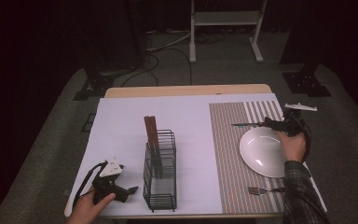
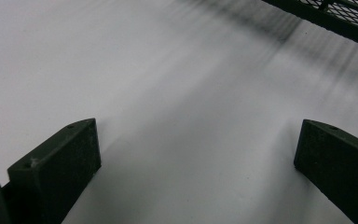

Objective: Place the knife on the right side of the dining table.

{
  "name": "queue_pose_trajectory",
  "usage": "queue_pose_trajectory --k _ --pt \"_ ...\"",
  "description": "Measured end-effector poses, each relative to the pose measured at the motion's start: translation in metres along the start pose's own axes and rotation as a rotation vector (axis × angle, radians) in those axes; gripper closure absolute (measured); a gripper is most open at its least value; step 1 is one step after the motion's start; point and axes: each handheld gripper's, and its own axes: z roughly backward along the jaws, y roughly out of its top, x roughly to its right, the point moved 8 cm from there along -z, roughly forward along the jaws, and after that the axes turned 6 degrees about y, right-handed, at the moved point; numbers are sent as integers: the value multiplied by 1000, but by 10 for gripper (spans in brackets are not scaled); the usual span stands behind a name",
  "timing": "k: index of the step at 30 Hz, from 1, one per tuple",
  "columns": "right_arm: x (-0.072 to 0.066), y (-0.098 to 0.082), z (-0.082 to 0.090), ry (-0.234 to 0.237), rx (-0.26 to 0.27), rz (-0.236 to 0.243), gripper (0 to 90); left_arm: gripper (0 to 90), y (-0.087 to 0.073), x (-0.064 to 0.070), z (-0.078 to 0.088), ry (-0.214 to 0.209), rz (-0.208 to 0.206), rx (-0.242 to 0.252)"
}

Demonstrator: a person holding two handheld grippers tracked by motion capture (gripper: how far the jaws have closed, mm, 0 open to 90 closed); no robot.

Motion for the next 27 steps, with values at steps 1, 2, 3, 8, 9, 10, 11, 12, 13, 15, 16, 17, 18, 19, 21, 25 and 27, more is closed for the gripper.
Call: queue_pose_trajectory --k 1,2,3,8,9,10,11,12,13,15,16,17,18,19,21,25,27 --pt "0 0 0 0 0 0 137 0 0 0 0 0 0 0" --pt "-2 0 1 5 1 6 132 0 0 0 0 0 0 0" --pt "-8 -2 4 17 -1 22 129 0 0 0 0 0 -1 0" --pt "-24 -6 14 58 2 63 120 0 0 0 0 1 -1 0" --pt "-26 -7 15 61 2 70 119 0 0 0 0 1 -1 0" --pt "-29 -8 17 65 -1 81 118 0 0 0 0 1 -1 0" --pt "-29 -8 17 65 -1 81 118 0 0 0 0 1 -1 0" --pt "-35 -11 22 78 -1 101 117 0 0 0 0 0 -2 -2" --pt "-38 -12 23 81 -2 108 117 0 0 0 0 0 -2 -2" --pt "-44 -14 28 93 0 126 116 0 0 0 0 0 -2 -3" --pt "-47 -16 30 99 0 133 116 0 0 0 0 0 -2 -3" --pt "-50 -16 32 104 2 142 116 0 0 0 0 0 -2 -3" --pt "-53 -17 34 110 2 150 116 0 0 0 0 0 -1 -2" --pt "-53 -17 34 110 2 150 116 0 0 0 0 0 -1 -2" --pt "-60 -19 38 126 4 164 116 0 0 0 0 0 -1 -3" --pt "-75 -25 46 164 4 190 115 0 0 0 0 0 -1 -3" --pt "-89 -29 52 199 2 212 114 0 0 0 0 0 -1 -2"
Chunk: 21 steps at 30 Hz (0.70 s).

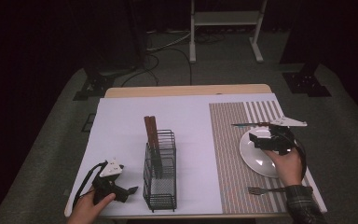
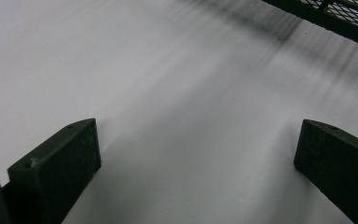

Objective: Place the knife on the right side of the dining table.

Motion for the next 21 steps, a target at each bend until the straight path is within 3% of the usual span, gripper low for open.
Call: queue_pose_trajectory --k 11,12,14,15,18,19,21 --pt "-44 -14 4 96 -28 80 105 0 0 0 0 0 0 0" --pt "-55 -17 4 119 -35 98 105 0 0 0 0 0 -2 0" --pt "-58 -18 4 125 -37 103 104 0 0 0 0 0 -3 0" --pt "-69 -21 3 150 -46 118 104 0 0 0 0 0 -3 0" --pt "-78 -24 3 170 -55 133 105 0 0 0 0 0 -2 0" --pt "-89 -27 1 196 -65 155 104 0 0 0 0 0 -3 0" --pt "-93 -28 1 205 -69 161 104 0 0 0 0 0 -3 0"
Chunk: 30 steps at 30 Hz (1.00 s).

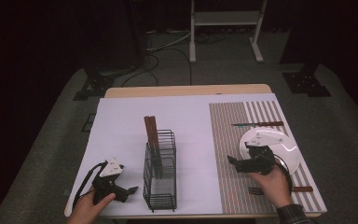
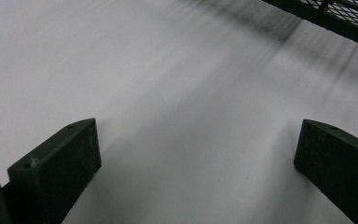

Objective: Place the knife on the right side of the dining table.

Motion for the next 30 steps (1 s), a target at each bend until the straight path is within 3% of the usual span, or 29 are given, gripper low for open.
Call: queue_pose_trajectory --k 4,7,8,11,12,17,22,28,30 --pt "-24 -3 -9 56 -26 38 103 0 0 0 0 0 1 0" --pt "-32 -4 -12 77 -31 44 102 0 0 0 0 -1 1 0" --pt "-42 -5 -17 104 -41 58 102 0 0 0 0 0 1 0" --pt "-50 -6 -22 117 -48 72 102 0 0 0 0 0 0 0" --pt "-61 -6 -28 144 -59 89 100 0 0 0 0 0 0 0" --pt "-77 -9 -38 182 -86 114 96 0 0 0 0 0 0 0" --pt "-104 -14 -53 241 -124 157 92 0 0 0 0 0 0 0" --pt "-115 -21 -64 257 -160 202 91 0 0 0 0 0 1 0" --pt "-116 -24 -66 260 -174 197 86 0 0 0 0 0 1 0"
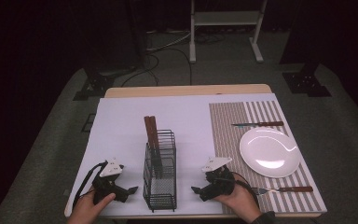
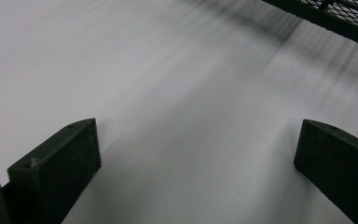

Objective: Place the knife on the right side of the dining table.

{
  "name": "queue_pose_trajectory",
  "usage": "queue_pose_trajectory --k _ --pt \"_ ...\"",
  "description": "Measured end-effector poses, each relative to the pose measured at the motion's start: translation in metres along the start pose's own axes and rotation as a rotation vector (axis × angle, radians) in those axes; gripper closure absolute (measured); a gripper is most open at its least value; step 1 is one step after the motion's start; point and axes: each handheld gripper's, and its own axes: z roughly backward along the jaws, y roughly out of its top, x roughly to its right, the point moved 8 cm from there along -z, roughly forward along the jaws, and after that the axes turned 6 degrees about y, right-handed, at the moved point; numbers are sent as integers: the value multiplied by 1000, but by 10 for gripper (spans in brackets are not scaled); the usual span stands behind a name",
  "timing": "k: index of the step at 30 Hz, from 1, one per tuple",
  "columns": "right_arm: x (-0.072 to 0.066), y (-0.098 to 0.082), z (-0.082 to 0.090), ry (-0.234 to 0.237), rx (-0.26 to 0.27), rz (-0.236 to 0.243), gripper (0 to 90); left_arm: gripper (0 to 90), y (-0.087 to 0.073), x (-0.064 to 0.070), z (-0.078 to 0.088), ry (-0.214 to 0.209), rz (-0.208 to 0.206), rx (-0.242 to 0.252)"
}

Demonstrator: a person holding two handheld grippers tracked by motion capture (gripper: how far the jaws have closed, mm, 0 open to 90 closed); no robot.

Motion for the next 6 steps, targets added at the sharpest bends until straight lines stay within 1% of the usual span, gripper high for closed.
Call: queue_pose_trajectory --k 4,5,6 --pt "0 -1 -1 -6 3 7 81 0 0 0 0 0 0 0" --pt "0 -1 -2 -14 6 20 81 0 0 0 0 0 0 0" --pt "0 -1 -2 -14 6 20 81 0 0 0 0 0 0 0"
